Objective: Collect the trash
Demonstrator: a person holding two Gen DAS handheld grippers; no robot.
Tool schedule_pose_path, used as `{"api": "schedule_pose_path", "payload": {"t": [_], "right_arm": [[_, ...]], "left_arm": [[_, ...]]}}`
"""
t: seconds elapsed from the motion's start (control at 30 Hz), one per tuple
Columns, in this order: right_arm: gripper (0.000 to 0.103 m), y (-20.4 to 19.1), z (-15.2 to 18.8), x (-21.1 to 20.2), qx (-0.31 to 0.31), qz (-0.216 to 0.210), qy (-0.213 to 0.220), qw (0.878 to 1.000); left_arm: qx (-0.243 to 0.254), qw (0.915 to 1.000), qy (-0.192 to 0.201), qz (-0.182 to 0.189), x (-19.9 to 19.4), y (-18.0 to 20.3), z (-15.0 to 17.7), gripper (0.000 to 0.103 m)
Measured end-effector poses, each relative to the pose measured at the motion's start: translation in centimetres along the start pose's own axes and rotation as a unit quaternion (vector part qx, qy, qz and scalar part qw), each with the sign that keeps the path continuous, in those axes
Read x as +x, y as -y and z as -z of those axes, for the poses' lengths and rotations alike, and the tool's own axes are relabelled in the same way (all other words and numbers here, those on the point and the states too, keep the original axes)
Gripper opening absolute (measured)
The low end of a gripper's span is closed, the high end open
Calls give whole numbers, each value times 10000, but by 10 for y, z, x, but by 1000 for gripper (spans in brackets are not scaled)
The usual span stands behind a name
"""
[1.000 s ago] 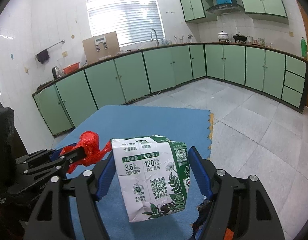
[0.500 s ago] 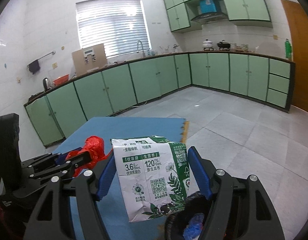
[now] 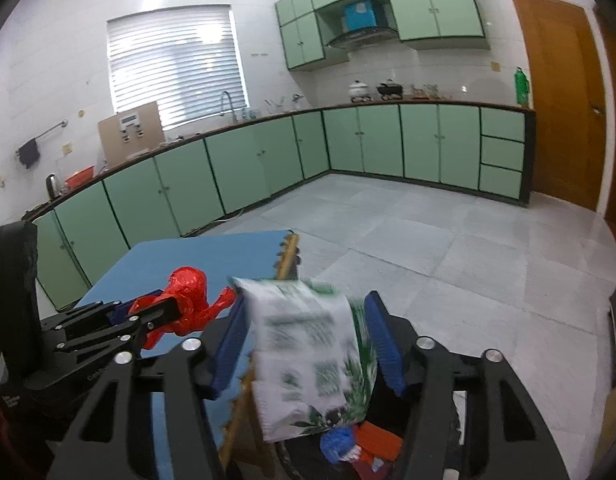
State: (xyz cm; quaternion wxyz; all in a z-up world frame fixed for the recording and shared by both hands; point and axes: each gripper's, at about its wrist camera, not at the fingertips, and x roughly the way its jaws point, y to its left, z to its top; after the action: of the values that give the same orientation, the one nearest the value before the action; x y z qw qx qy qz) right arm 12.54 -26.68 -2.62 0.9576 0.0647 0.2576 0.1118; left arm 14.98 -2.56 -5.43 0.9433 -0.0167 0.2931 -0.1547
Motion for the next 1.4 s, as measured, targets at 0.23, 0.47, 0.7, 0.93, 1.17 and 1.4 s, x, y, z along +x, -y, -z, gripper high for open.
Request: {"api": "schedule_pose_path", "payload": {"t": [0.23,0.47,0.7,0.93,1.17,1.4], "right_arm": [[57,30,16,7,267,297,-215,9990],[63,51,25,-3,431,468,-177,9978],[67,59,30,-5,527,537,-159,9970],[80,58,27,-8,583,535,-80,9968],[97,47,24,-16,557,417,-27,9976],[97,28,20,-23,551,231,-137,9981]], "left_arm": [[203,9988,-373,259,34,32,20,25],[405,9949,-813,445,63,49,40,57],[440,9944,-801,526,70,53,41,74],[331,9969,-637,328,60,41,28,83],[176,9989,-423,109,34,16,14,89],[56,9998,-149,-122,-1,-1,5,91]]}}
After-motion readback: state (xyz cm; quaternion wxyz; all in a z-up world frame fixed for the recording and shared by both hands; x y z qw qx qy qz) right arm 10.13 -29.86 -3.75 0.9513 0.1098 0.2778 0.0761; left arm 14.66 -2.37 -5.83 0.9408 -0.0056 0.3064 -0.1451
